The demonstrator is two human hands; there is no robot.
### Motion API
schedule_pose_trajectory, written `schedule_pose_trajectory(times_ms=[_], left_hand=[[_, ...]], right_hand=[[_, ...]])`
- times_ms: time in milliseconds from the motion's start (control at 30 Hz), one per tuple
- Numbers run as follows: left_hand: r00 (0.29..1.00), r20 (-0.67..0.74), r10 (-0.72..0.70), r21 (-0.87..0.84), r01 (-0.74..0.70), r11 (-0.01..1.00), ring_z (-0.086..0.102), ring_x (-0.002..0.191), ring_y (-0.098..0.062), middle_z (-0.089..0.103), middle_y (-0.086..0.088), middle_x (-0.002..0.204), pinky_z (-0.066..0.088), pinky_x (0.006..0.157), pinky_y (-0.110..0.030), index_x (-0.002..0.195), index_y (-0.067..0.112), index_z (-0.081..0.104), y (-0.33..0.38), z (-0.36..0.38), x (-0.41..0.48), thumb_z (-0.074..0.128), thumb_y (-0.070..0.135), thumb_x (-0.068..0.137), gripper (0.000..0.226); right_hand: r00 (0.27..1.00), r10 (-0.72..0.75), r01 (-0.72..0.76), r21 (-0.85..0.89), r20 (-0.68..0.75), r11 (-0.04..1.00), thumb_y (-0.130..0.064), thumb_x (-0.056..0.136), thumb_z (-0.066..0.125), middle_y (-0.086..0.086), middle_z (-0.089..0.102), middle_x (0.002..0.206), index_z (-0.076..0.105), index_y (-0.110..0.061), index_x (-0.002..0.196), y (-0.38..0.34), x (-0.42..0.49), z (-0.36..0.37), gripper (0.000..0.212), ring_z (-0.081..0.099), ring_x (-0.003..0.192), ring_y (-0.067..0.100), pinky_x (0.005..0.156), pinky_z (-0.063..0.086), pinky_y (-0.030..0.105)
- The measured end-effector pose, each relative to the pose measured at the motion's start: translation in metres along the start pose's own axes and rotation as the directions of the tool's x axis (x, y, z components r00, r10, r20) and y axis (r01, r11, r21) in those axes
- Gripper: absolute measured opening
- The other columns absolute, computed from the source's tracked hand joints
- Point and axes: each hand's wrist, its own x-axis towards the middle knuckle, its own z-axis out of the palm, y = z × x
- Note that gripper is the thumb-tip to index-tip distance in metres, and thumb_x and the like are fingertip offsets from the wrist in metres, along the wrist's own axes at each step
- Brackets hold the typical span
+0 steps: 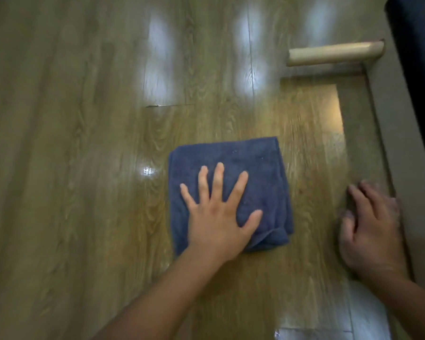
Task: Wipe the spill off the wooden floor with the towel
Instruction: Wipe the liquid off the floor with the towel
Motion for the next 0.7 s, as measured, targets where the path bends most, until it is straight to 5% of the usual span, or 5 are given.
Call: schedule_pose_trajectory(times_ms=[267,433,567,700], left_hand=[[0.991,0.017,-0.130,-0.022,0.131,0.991,-0.014,0.149,-0.041,-0.012,-0.008,0.165,-0.006,0.109,-0.075,0.155,0.041,0.002,-0.029,-0.049,0.199,0.023,0.078,0.087,0.080],[0.995,-0.074,-0.064,-0.006,0.064,0.998,-0.005,0.150,-0.037,0.001,-0.010,0.165,0.004,0.116,-0.066,0.155,0.035,0.015,-0.044,-0.028,0.099,0.026,0.065,0.092,0.070],[0.999,-0.003,-0.050,0.039,0.050,0.998,0.003,0.149,-0.040,0.004,-0.007,0.165,0.016,0.113,-0.069,0.153,0.042,0.017,-0.093,-0.019,0.001,0.027,0.069,0.087,0.072],[0.994,0.033,-0.100,0.011,0.100,0.995,-0.012,0.148,-0.043,-0.009,-0.002,0.166,-0.001,0.112,-0.072,0.153,0.046,0.009,-0.124,-0.045,0.096,0.032,0.055,0.087,0.071]], right_hand=[[1.000,-0.005,0.005,0.013,-0.017,1.000,-0.023,0.084,0.041,0.022,0.047,0.144,0.054,0.000,0.134,0.003,0.002,0.003,0.057,0.036,0.138,0.037,0.121,0.013,0.045],[1.000,-0.009,0.009,-0.004,-0.028,1.000,-0.022,0.085,0.042,0.023,0.048,0.141,0.054,0.001,0.133,0.002,0.000,0.003,0.055,0.038,0.134,0.040,0.118,0.022,0.054],[0.998,-0.024,0.022,-0.024,-0.062,0.999,-0.021,0.084,0.043,0.026,0.050,0.137,0.056,0.005,0.129,0.000,0.002,0.003,0.054,0.041,0.130,0.043,0.113,0.028,0.061],[0.999,-0.009,0.009,-0.012,-0.039,1.000,-0.022,0.084,0.043,0.025,0.048,0.140,0.055,0.003,0.131,0.001,0.002,0.002,0.055,0.039,0.133,0.043,0.116,0.024,0.059]])
